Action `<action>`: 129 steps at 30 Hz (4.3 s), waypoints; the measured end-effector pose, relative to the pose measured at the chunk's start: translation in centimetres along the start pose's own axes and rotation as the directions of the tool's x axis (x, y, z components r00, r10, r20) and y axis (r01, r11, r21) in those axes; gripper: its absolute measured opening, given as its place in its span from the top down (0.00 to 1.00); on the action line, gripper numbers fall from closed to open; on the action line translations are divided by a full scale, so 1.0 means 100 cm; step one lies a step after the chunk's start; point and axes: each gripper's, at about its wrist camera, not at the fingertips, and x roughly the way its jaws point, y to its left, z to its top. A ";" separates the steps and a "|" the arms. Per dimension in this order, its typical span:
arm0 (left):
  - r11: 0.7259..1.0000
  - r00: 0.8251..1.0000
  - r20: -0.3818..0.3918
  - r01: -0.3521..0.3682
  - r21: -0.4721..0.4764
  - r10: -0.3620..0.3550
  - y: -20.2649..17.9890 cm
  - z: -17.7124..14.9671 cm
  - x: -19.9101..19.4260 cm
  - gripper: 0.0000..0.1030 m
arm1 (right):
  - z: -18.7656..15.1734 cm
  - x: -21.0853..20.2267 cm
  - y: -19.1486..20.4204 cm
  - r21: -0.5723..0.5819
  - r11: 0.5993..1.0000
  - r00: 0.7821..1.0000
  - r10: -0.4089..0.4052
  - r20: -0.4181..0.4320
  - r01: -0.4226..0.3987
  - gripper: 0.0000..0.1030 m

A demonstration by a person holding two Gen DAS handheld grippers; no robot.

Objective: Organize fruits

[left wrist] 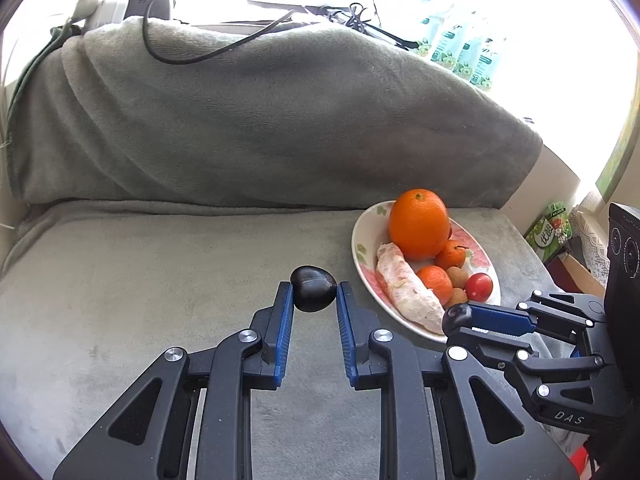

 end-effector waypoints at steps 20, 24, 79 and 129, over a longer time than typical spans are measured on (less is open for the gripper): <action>0.995 0.998 -0.001 0.069 0.079 -0.069 -0.066 0.014 0.016 0.80 | -0.001 -0.027 -0.063 0.089 0.991 0.994 -0.104 0.028 0.102 0.75; 0.993 0.997 -0.005 0.076 0.092 -0.076 -0.075 0.018 0.021 0.80 | 0.000 -0.025 -0.069 0.097 0.989 0.994 -0.110 0.027 0.107 0.75; 0.986 0.995 -0.033 0.101 0.135 -0.098 -0.099 0.023 0.044 0.67 | 0.004 -0.013 -0.091 0.116 0.985 0.992 -0.128 0.002 0.127 0.52; 0.988 0.994 0.100 -0.067 0.140 0.053 -0.107 -0.011 -0.035 0.20 | -0.016 -0.087 -0.053 0.133 0.953 0.946 -0.291 0.141 0.274 0.02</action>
